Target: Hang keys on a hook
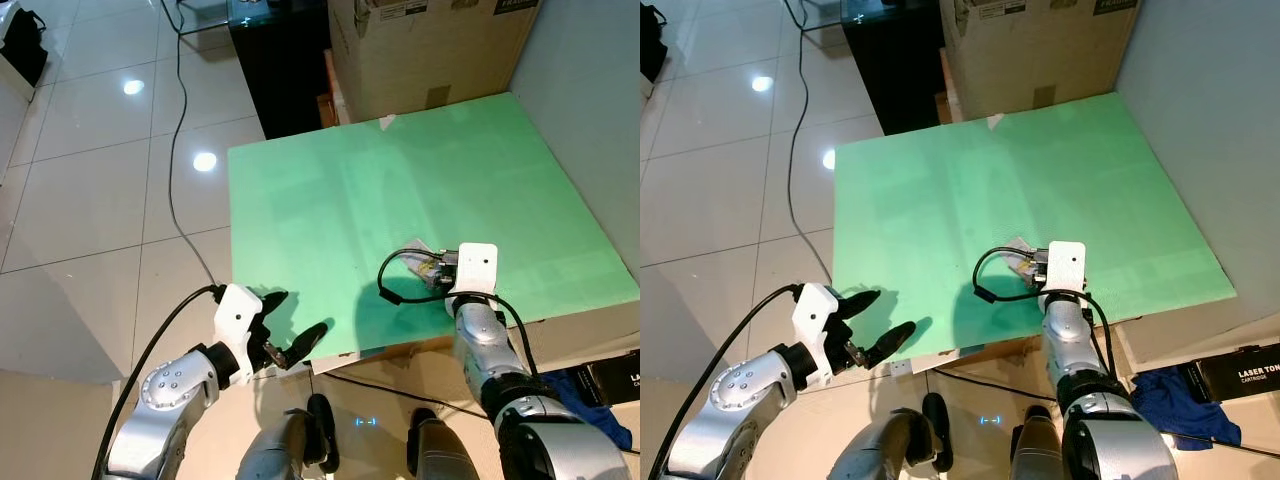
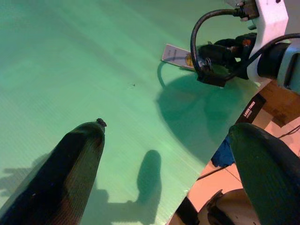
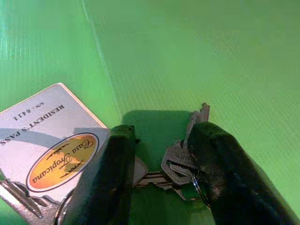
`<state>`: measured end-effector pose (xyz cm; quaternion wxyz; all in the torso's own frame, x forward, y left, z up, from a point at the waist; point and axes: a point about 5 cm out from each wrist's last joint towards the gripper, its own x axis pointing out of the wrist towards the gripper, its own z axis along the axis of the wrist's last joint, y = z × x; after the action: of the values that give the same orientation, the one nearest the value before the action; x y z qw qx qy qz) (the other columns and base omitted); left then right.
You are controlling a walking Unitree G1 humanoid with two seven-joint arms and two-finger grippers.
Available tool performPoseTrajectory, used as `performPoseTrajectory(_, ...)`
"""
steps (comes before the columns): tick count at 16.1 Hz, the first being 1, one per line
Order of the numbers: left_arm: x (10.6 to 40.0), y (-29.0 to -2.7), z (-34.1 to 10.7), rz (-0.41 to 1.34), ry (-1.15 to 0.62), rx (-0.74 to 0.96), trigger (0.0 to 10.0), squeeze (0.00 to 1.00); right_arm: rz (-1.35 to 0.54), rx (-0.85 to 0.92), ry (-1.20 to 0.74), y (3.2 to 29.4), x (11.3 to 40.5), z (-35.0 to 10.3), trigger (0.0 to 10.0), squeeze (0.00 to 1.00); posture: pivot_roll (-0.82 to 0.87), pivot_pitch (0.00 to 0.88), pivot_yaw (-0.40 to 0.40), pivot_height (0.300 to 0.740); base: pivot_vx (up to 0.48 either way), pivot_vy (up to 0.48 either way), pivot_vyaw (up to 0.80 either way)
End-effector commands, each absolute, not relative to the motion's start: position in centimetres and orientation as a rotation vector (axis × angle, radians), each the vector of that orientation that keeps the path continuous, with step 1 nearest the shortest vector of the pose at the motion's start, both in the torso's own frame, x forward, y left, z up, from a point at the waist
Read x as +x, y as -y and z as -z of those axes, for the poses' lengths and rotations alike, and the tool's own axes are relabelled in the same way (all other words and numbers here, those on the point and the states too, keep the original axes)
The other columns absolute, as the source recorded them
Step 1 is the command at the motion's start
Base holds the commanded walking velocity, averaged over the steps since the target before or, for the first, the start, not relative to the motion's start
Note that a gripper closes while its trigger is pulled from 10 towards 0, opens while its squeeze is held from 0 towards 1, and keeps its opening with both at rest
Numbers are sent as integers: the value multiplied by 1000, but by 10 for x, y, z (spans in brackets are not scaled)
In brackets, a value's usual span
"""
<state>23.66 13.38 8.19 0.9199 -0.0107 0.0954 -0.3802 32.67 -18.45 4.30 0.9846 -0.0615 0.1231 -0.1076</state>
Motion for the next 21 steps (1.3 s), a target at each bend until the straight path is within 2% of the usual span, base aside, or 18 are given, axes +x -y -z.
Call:
performPoseTrajectory(1,235,-136,-79,777,-210,-19,10000,0,220,-120,-326,182,313,-24,0,0,-25,286,173,740,0,0,0)
performPoseTrajectory(8,238,-133,-78,795,-204,-14,10000,0,263,-148,-267,189,314,-32,0,0,-37,268,177,740,0,0,0)
performPoseTrajectory(15,243,-130,-79,807,-191,-14,10000,0,192,-183,-11,168,339,-81,0,0,-53,239,176,740,0,0,0)
performPoseTrajectory(19,246,-129,-79,811,-185,-13,10000,0,116,-145,-39,157,342,-80,0,0,-59,226,178,740,0,0,0)
performPoseTrajectory(20,246,-129,-79,812,-183,-13,10000,0,87,-120,-62,153,341,-77,7843,0,-58,227,179,740,0,0,0)
performPoseTrajectory(21,246,-129,-79,813,-181,-12,10000,0,71,-79,-98,149,337,-69,10000,1000,-59,230,178,740,0,0,0)
